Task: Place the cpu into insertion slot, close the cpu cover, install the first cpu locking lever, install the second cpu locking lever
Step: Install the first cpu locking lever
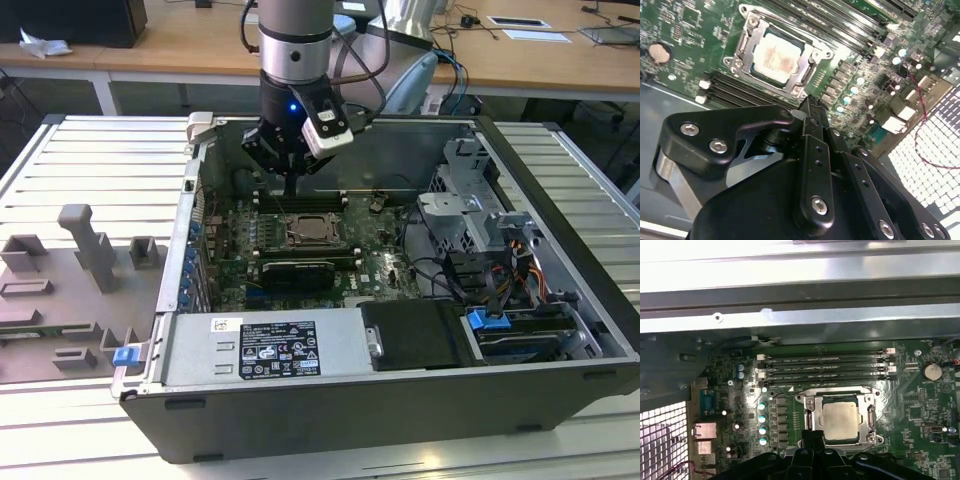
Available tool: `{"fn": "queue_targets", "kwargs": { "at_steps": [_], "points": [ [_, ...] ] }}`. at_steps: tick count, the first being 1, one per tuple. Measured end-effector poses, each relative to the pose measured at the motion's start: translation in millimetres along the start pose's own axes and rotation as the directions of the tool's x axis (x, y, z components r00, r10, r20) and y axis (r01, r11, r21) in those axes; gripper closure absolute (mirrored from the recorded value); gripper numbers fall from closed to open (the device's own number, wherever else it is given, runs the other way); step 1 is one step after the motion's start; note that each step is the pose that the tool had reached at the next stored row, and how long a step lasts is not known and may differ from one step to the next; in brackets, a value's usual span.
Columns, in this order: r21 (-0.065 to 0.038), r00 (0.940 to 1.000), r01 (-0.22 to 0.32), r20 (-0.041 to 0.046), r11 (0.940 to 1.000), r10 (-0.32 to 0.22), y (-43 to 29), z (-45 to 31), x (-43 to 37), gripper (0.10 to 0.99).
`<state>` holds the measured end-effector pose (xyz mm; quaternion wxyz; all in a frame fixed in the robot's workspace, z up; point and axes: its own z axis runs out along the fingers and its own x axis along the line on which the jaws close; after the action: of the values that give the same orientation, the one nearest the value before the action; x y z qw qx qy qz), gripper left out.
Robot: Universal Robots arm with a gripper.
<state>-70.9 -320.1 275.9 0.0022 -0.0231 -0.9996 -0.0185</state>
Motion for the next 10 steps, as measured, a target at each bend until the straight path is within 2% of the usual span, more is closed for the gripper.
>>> {"fn": "queue_targets", "kwargs": {
  "at_steps": [4, 10],
  "points": [
    [0.000, 0.9990, 0.045, -0.0018, 0.9990, -0.045, -0.2, 0.1, 3.5, 0.980],
    [0.000, 0.9984, 0.056, -0.0022, 0.9984, -0.056, -0.4, 0.1, 7.6, 0.980]
  ]
}}
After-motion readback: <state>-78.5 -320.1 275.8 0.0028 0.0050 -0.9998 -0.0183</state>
